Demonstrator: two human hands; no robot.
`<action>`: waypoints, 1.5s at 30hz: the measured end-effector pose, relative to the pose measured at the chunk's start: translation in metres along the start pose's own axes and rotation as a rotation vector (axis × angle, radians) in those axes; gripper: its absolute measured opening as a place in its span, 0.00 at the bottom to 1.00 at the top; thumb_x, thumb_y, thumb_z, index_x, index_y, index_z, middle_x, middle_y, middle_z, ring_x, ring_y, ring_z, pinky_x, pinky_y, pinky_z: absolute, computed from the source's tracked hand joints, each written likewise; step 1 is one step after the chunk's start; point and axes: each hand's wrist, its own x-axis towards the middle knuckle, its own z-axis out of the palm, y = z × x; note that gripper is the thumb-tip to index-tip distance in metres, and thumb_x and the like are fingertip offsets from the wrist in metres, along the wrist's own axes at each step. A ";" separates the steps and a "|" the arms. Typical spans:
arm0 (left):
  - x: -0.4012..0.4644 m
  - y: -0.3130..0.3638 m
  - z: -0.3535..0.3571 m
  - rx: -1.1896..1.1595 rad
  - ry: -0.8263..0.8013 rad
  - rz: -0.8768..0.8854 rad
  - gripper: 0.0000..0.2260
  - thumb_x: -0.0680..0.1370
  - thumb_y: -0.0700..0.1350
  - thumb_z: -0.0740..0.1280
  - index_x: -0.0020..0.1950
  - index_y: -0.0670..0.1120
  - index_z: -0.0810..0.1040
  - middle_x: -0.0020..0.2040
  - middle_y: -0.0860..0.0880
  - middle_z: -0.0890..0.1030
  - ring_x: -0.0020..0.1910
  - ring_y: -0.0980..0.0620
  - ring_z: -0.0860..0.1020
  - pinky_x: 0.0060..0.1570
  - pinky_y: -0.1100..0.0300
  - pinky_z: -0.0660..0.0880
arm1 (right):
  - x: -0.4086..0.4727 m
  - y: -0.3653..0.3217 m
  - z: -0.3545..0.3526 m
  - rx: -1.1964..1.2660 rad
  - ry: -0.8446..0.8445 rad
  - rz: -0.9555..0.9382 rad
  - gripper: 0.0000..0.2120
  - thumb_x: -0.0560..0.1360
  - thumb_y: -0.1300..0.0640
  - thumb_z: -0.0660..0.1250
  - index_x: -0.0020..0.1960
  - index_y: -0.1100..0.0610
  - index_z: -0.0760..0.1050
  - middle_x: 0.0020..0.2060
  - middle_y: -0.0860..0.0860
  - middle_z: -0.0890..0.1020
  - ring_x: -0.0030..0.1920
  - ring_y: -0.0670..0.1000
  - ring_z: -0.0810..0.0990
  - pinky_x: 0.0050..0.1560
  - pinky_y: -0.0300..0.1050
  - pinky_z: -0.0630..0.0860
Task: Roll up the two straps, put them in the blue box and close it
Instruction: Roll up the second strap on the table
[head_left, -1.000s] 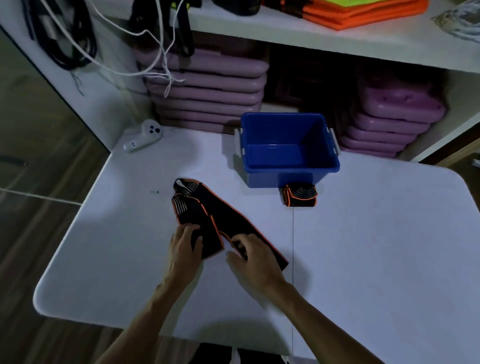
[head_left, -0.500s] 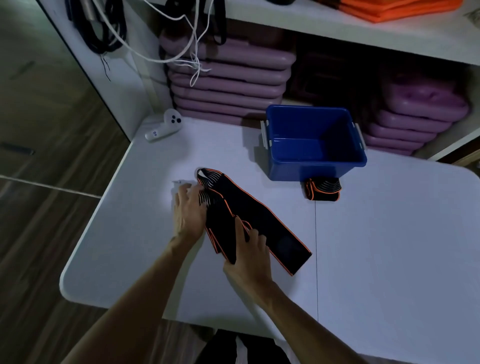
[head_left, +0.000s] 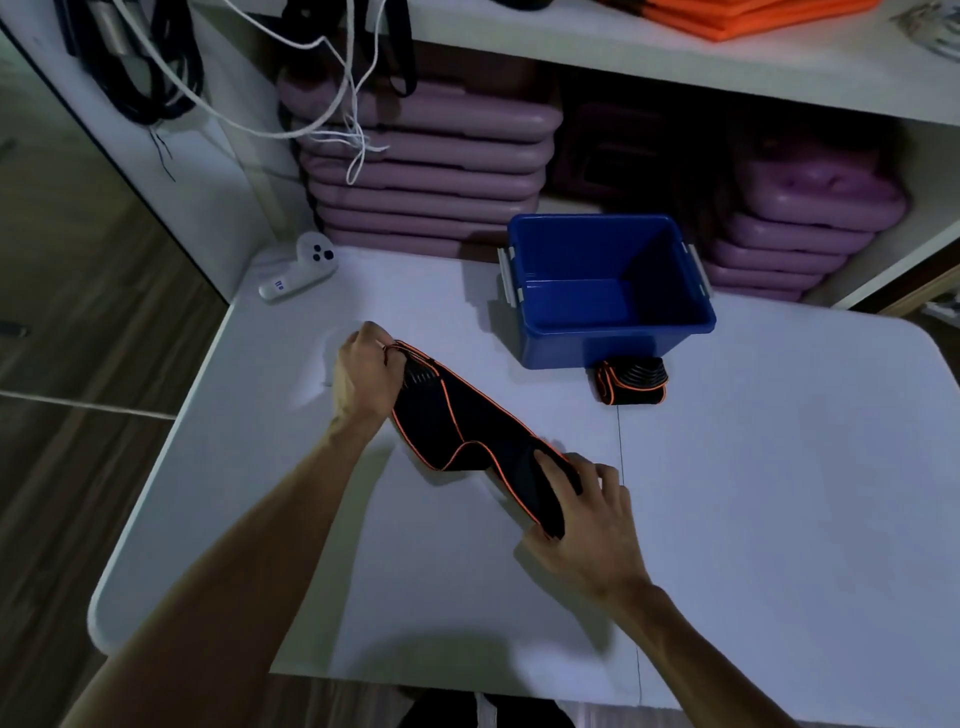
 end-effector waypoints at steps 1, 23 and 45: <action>0.003 -0.002 0.003 0.056 -0.026 -0.019 0.06 0.72 0.38 0.64 0.48 0.40 0.77 0.45 0.40 0.77 0.43 0.42 0.75 0.40 0.53 0.72 | -0.002 0.006 0.000 -0.004 -0.017 -0.001 0.37 0.62 0.46 0.65 0.71 0.47 0.64 0.65 0.52 0.72 0.57 0.57 0.69 0.53 0.52 0.71; 0.032 -0.037 0.008 0.089 -0.232 -0.125 0.12 0.77 0.43 0.66 0.59 0.40 0.75 0.52 0.37 0.80 0.51 0.38 0.78 0.45 0.54 0.71 | 0.003 0.063 0.002 0.150 -0.040 -0.063 0.35 0.67 0.46 0.67 0.73 0.45 0.64 0.72 0.50 0.64 0.66 0.55 0.65 0.62 0.54 0.70; 0.027 -0.024 0.013 -0.096 -0.210 -0.348 0.21 0.70 0.47 0.73 0.58 0.43 0.71 0.57 0.38 0.74 0.49 0.37 0.77 0.49 0.48 0.76 | -0.025 0.055 0.016 0.060 -0.066 -0.078 0.31 0.72 0.42 0.67 0.71 0.55 0.67 0.68 0.55 0.68 0.61 0.55 0.70 0.55 0.49 0.77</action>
